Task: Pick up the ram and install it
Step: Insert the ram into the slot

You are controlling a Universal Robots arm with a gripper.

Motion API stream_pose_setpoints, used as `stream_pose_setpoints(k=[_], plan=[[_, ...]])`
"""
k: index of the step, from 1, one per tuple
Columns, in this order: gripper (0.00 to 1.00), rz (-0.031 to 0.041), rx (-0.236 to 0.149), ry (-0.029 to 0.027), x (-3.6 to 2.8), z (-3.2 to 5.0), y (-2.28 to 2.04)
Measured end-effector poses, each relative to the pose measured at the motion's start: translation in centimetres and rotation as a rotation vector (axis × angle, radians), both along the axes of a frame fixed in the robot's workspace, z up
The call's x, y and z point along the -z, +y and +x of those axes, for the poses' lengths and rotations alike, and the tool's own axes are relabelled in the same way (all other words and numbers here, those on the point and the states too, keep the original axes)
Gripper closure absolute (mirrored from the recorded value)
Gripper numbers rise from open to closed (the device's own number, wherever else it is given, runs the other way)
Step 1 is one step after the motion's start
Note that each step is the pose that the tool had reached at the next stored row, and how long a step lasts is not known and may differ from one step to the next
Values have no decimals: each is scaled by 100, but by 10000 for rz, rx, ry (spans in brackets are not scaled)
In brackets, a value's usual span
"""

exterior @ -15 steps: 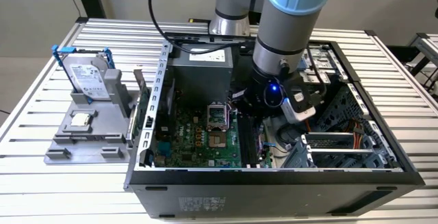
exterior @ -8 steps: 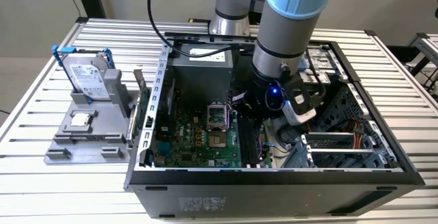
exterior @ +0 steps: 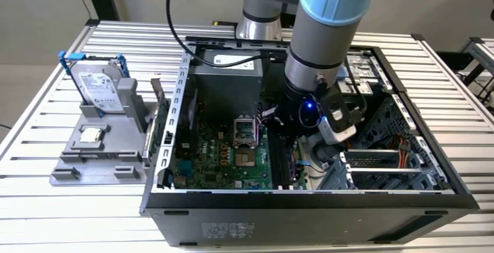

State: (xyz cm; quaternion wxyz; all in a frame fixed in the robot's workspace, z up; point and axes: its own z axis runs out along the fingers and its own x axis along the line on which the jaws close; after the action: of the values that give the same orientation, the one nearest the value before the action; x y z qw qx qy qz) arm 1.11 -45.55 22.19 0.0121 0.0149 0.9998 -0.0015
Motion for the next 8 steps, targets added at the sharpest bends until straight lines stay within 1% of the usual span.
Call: stream_pose_setpoints(k=[4,8], plan=[[100,0,-3,8,14,-2,0],[100,1,-10,19,17,-4,10]])
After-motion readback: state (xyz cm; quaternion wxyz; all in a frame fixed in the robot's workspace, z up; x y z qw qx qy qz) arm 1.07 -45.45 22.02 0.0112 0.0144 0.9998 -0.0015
